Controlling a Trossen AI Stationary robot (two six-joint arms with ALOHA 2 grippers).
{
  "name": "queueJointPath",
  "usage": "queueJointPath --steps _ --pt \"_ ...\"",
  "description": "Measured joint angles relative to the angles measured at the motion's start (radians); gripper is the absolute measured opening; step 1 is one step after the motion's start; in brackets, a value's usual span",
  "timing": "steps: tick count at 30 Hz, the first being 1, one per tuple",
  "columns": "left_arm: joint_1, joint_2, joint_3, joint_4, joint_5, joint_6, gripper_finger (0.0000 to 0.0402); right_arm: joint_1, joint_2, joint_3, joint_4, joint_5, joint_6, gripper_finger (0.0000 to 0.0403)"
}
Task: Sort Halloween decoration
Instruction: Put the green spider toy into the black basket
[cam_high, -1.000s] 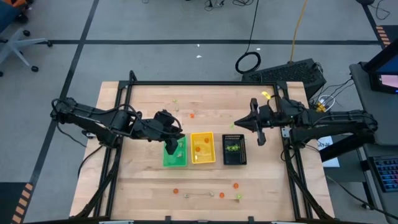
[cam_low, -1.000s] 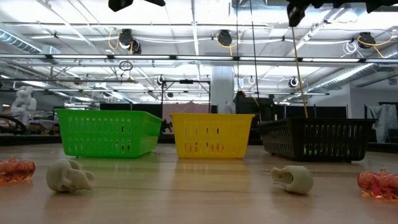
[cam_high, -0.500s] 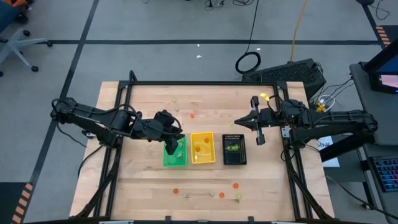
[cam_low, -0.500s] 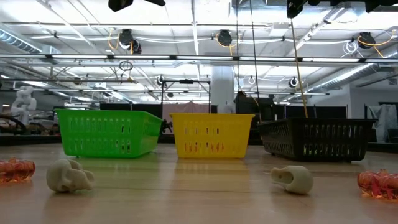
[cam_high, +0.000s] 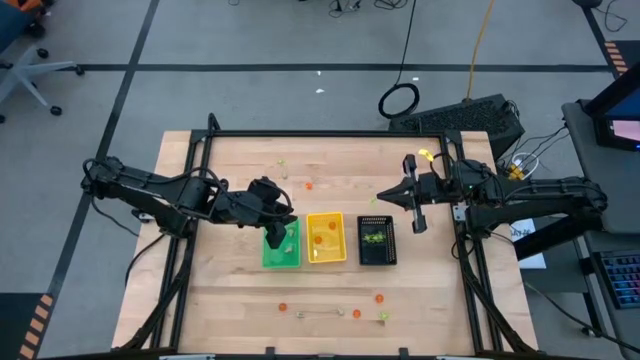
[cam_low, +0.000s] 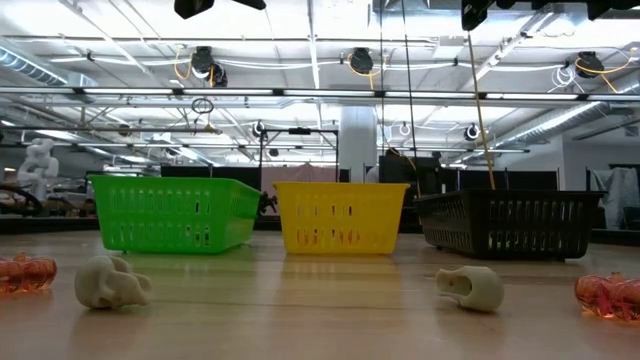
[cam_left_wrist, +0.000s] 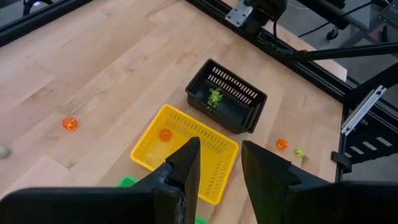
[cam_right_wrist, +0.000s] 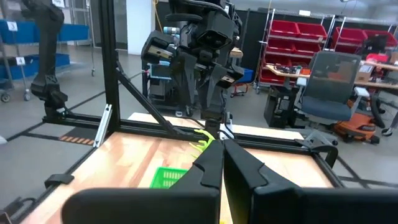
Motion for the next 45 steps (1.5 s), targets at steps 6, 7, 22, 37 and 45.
queueJointPath --steps 6,7,22,37,45 --pt "0.000 0.000 0.000 0.000 0.000 0.001 0.0116 0.002 0.000 0.000 -0.001 0.000 0.042 0.0000" --pt "0.000 0.000 0.000 0.000 0.000 0.001 0.0116 0.002 0.000 0.000 -0.001 0.000 0.042 0.0000" --pt "0.000 0.000 0.000 0.000 0.000 -0.001 0.0116 0.038 -0.025 0.000 -0.010 0.002 0.149 0.0000" --pt "0.000 0.000 0.000 0.001 0.000 -0.007 0.0116 0.174 -0.033 0.002 -0.216 0.082 0.302 0.0000" --pt "0.000 0.000 0.000 0.001 -0.001 -0.007 0.0116 0.207 -0.007 0.002 -0.334 0.192 0.381 0.0000"
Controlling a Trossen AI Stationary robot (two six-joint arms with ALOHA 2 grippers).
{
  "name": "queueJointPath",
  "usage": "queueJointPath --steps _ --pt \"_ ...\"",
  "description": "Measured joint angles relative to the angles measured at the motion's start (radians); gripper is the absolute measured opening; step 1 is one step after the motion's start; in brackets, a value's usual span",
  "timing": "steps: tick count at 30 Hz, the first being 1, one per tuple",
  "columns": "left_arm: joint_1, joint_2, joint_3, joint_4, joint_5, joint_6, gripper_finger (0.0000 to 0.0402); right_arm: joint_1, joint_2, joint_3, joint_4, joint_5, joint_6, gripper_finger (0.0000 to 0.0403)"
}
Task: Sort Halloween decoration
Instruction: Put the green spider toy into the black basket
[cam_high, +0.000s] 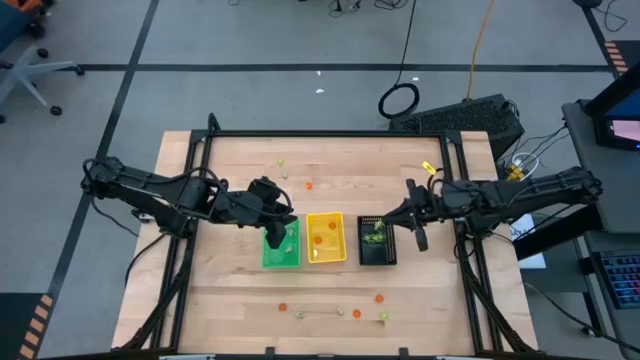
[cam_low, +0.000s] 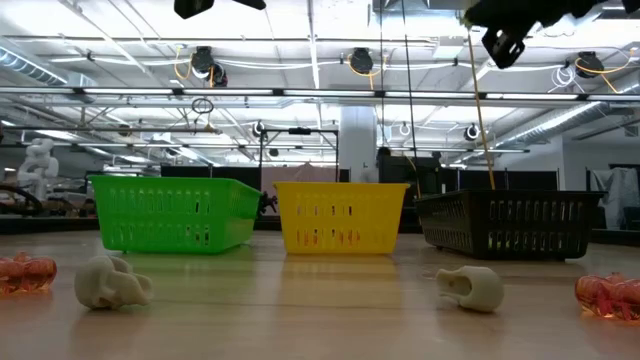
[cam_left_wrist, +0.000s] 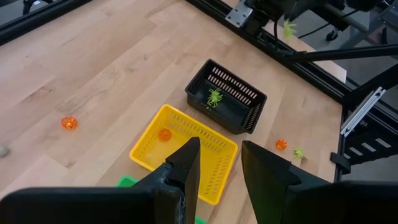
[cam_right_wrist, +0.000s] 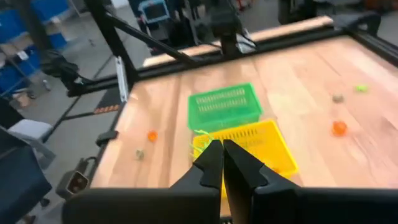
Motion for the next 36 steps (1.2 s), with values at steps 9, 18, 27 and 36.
queueJointPath --steps 9,18,27,36 --pt "0.000 0.000 0.000 0.000 -0.015 0.000 0.0116 0.000 0.119 0.000 -0.115 0.003 0.025 0.0000" --pt "0.000 0.000 0.000 0.000 -0.026 -0.002 0.0116 0.000 0.264 0.000 -0.293 -0.002 0.180 0.0000" --pt "0.000 0.000 0.000 0.003 -0.046 -0.003 0.0116 0.000 0.391 0.000 -0.291 0.002 0.214 0.0000" --pt "0.000 0.000 0.000 0.003 -0.049 -0.003 0.0116 -0.001 0.463 0.000 -0.237 0.026 0.285 0.0000"
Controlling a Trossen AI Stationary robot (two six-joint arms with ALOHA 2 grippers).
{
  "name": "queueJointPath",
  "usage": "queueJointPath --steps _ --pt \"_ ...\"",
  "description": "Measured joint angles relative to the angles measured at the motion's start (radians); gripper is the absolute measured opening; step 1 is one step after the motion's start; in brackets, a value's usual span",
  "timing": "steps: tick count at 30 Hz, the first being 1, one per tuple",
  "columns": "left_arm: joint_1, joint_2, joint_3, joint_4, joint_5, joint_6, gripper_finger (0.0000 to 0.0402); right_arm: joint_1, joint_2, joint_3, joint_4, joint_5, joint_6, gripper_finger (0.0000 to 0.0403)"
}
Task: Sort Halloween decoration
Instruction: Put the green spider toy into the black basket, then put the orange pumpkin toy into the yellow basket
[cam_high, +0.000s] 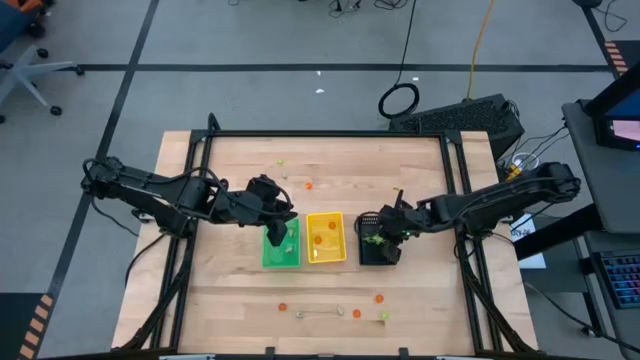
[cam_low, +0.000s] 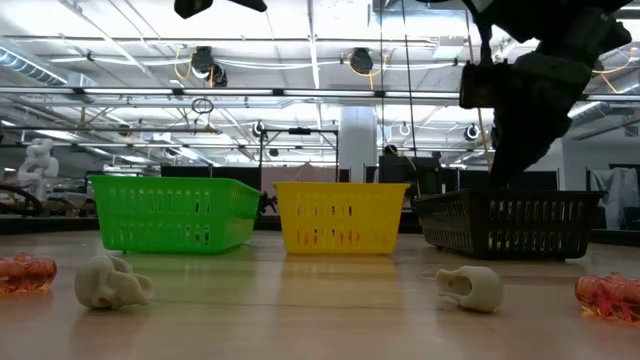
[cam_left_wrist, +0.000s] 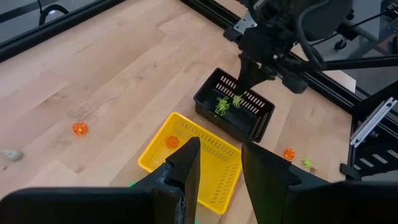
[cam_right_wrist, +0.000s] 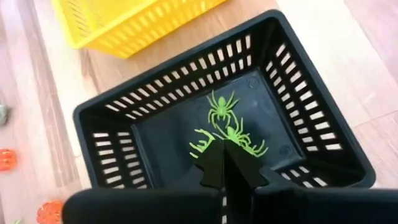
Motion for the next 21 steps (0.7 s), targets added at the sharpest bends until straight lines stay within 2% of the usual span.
queueJointPath --steps 6,12,17,21 --pt "-0.013 0.000 0.000 -0.001 0.000 -0.001 0.0116 0.000 0.021 0.000 0.001 -0.001 0.000 0.0013" --pt "-0.056 0.000 0.000 -0.005 0.001 -0.059 0.0116 0.000 0.021 0.002 0.014 -0.008 0.003 0.0074" --pt "-0.156 0.001 0.000 -0.004 0.002 -0.146 0.0116 0.000 0.021 0.059 -0.015 -0.031 0.026 0.0129" --pt "-0.271 0.025 0.000 -0.004 0.010 -0.184 0.0116 0.000 0.021 0.112 -0.020 -0.031 0.074 0.0154"
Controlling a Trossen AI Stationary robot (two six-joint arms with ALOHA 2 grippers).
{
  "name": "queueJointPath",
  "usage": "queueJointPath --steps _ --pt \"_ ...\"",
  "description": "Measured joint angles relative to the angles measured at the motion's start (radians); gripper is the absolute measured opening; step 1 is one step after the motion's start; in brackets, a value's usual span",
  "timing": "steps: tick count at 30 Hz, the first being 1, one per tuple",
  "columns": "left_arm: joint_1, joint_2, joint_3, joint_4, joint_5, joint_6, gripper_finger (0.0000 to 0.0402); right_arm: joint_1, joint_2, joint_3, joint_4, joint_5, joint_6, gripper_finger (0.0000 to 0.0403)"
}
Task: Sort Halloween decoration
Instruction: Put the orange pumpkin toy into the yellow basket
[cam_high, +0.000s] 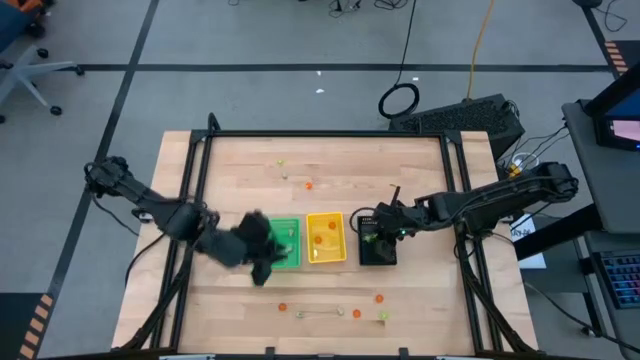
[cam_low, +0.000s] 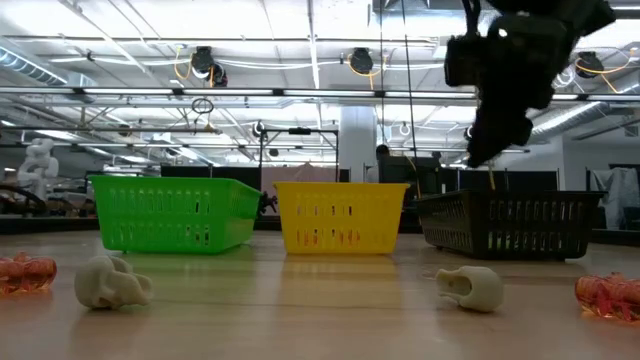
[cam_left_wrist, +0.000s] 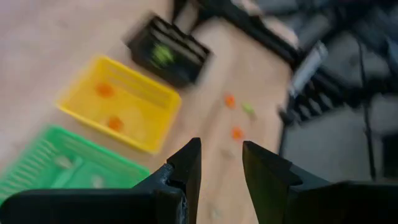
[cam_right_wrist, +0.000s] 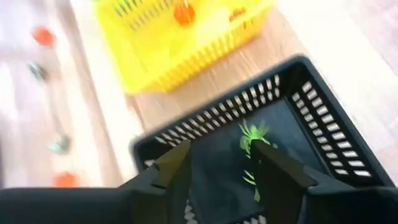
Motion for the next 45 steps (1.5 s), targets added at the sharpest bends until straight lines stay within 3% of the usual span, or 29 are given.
queueJointPath --steps 6,13,19,29,45 --pt "-0.158 0.071 0.000 0.016 0.025 -0.049 0.0116 0.000 0.000 0.037 0.001 0.003 0.150 0.0161" --pt "-0.263 0.196 0.000 0.059 0.022 0.005 0.0116 0.000 0.000 0.037 0.010 -0.002 0.253 0.0161" --pt "-0.276 0.296 0.000 0.059 0.012 0.011 0.0126 0.004 0.000 0.037 0.017 -0.057 0.330 0.0161" --pt "-0.287 0.436 0.000 0.050 0.015 0.004 0.0232 0.050 0.000 0.037 0.033 -0.056 0.361 0.0161" --pt "-0.283 0.577 0.000 0.054 0.011 0.009 0.0238 0.070 0.000 0.037 0.032 -0.054 0.363 0.0161"
